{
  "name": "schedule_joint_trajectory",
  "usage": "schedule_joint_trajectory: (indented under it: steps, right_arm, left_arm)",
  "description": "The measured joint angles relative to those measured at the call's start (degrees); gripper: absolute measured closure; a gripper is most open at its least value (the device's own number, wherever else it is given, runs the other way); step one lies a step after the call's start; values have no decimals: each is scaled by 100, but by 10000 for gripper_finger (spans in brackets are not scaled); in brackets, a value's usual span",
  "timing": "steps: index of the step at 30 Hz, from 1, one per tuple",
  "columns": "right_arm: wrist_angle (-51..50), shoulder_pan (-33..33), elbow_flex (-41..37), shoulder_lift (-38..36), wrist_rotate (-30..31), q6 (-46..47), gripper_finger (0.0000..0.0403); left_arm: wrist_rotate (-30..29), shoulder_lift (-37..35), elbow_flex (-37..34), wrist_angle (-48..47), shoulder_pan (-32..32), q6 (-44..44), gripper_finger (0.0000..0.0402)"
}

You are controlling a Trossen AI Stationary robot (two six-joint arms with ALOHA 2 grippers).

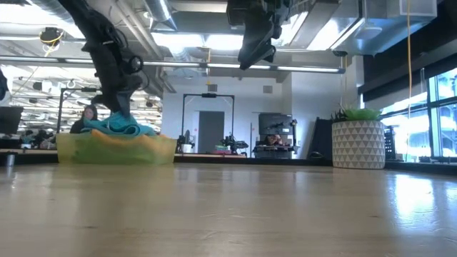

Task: Fold microfiber towels
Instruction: Put the folded blue towel into the yellow bin

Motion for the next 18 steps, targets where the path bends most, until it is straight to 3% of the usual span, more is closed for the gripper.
schedule_joint_trajectory:
  steps: [6, 13, 18]
  right_arm:
    - [-2, 0, 0, 0, 0, 0, 281]
    - [-2, 1, 0, 0, -1, 1, 281]
    - [-2, 13, 0, 0, -2, 88, 281]
  left_arm:
    - [-668, -545, 0, -3, -425, 389, 307]
    - [-811, -1254, -2, 502, -1161, 1292, 307]
    - [-1614, -1047, -132, 659, -1395, 1227, 307]
